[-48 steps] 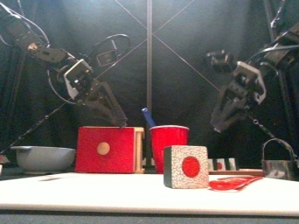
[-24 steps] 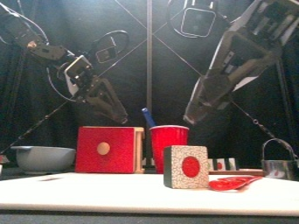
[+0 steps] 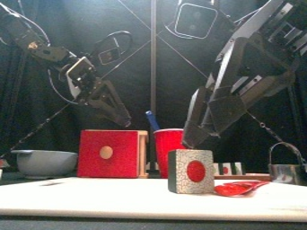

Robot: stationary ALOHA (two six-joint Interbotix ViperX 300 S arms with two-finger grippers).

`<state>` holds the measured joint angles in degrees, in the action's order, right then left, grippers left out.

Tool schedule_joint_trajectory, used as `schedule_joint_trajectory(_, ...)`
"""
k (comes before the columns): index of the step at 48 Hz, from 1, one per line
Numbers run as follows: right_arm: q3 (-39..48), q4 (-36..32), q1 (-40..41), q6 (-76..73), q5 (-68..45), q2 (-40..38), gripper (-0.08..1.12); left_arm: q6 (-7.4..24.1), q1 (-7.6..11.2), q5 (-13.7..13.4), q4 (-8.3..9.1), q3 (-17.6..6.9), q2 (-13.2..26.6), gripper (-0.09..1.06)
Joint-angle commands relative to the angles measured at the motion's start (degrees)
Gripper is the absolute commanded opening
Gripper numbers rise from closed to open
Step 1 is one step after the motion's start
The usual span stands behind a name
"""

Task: Place sushi on board then cut the sushi with the knife then place the pieces on the plate
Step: Place the 4 sushi pieces on the plate

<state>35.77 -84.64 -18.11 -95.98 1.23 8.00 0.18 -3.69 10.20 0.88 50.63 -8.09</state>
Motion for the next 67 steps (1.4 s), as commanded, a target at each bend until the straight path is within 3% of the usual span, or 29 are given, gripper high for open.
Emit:
schedule_joint_trajectory(1, -1.9, -1.5, 1.2, -0.2, 0.8, -1.1, 0.86, -0.1, 0.09, 0.4, 0.00, -0.7, -0.8, 0.75)
schedule_joint_trajectory(27, -2.0, -2.5, 1.7, -0.3, 0.7, 2.5, 0.85, -0.2, 0.18, 0.2, -0.62, 0.0, -0.8, 0.75)
schedule_joint_trajectory(40, -1.1, -0.3, 3.4, -0.3, 2.0, 1.0, 0.59, -0.1, 0.18, 0.2, -0.62, 0.0, -0.7, 0.75)
schedule_joint_trajectory(50, 3.3, 2.6, 8.6, -0.3, 9.5, -7.3, 0.57, -0.2, 0.18, 0.2, -0.70, 0.1, -0.8, 0.75)
schedule_joint_trajectory(59, 13.5, 9.1, 17.0, -0.2, 20.7, -20.8, 0.57, -0.2, 0.18, 0.2, -0.70, 0.4, -0.7, 0.75)
schedule_joint_trajectory(67, 19.8, 13.3, 25.5, -0.2, 27.9, -28.4, 0.57, -0.1, -0.09, 0.3, -0.70, 0.7, -0.6, 0.75)
